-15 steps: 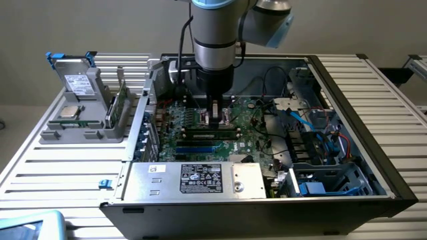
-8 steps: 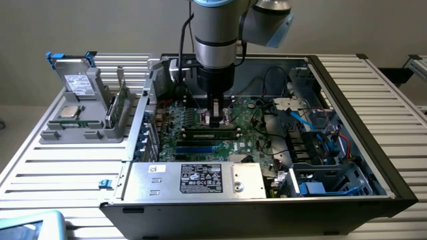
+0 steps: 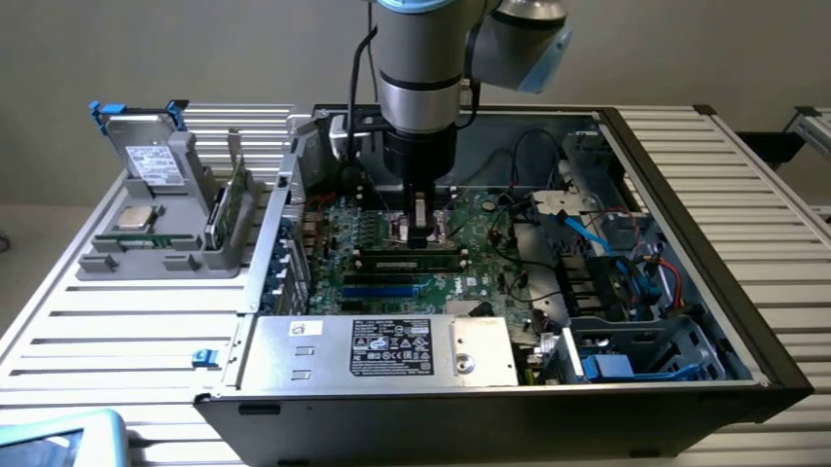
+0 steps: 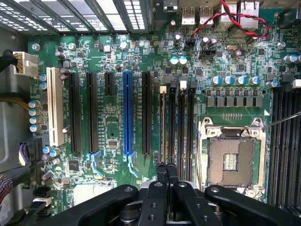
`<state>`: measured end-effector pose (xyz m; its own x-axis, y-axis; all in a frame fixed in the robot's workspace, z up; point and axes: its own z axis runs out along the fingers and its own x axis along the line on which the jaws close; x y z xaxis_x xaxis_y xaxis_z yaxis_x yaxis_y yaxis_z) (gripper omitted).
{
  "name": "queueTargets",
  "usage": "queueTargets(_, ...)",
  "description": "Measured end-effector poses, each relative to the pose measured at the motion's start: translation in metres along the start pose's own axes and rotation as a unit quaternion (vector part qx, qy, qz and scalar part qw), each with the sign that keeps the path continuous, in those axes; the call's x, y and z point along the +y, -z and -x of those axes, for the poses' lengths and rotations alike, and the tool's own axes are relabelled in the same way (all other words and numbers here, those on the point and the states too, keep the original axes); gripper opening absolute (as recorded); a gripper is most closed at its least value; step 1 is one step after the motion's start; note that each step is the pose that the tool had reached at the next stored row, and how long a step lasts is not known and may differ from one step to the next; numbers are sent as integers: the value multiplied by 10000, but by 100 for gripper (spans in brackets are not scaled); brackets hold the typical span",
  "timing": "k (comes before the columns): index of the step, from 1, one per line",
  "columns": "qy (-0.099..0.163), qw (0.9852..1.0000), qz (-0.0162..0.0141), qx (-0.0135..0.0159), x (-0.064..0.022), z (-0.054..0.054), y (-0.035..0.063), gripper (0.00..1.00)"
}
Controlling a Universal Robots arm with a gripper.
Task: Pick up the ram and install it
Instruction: 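Press down the ram until it locks into place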
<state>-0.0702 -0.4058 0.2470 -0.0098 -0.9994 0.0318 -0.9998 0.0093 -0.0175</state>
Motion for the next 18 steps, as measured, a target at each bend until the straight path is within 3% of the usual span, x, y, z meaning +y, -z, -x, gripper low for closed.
queueTargets(5,-300,9995,10,5,0,0,0,11)
queueTargets(9,-602,9982,19,11,0,0,0,11)
queueTargets(18,-1230,9924,39,20,0,0,0,11)
